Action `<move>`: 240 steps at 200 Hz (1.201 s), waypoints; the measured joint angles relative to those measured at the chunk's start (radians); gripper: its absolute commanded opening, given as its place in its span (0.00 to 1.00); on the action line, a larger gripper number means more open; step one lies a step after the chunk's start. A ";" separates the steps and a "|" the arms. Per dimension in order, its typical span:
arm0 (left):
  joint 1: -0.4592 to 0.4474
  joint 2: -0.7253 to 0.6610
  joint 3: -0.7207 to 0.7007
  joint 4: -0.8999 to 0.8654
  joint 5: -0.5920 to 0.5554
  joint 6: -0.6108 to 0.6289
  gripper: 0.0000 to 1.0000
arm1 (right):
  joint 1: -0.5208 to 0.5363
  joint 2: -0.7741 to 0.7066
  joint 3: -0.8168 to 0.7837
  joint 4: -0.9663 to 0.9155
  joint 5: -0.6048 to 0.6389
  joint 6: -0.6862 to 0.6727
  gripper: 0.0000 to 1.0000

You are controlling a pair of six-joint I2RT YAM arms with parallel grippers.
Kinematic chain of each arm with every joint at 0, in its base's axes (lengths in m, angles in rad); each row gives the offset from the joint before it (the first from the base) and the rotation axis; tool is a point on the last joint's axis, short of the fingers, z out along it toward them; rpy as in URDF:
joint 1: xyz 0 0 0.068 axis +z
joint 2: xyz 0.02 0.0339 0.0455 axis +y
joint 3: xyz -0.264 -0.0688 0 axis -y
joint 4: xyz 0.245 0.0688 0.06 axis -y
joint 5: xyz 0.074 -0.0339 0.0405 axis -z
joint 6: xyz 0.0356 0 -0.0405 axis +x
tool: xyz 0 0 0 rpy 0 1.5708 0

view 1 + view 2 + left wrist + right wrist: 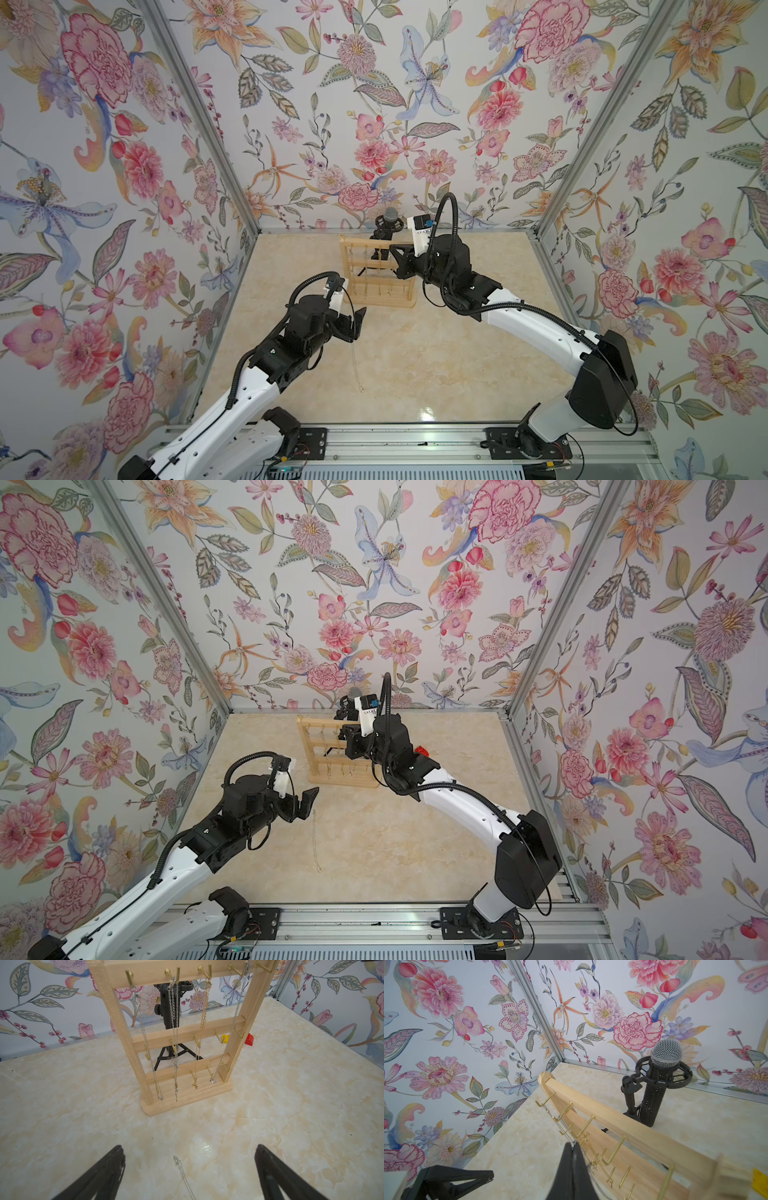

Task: Take the necklace off the jewelry display stand
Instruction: Take off the necklace from the stand.

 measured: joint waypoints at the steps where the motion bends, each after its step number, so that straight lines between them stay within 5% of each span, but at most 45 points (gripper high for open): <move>1: 0.000 0.000 0.000 0.000 0.000 0.000 0.99 | 0.000 0.000 0.001 0.000 0.000 0.000 0.00; 122: 0.000 -0.015 0.000 0.000 -0.012 0.008 0.99 | 0.011 -0.012 0.006 -0.051 -0.024 -0.012 0.00; 240: 0.001 -0.099 -0.018 0.024 -0.080 0.026 0.99 | 0.053 -0.194 -0.036 -0.113 -0.103 -0.043 0.00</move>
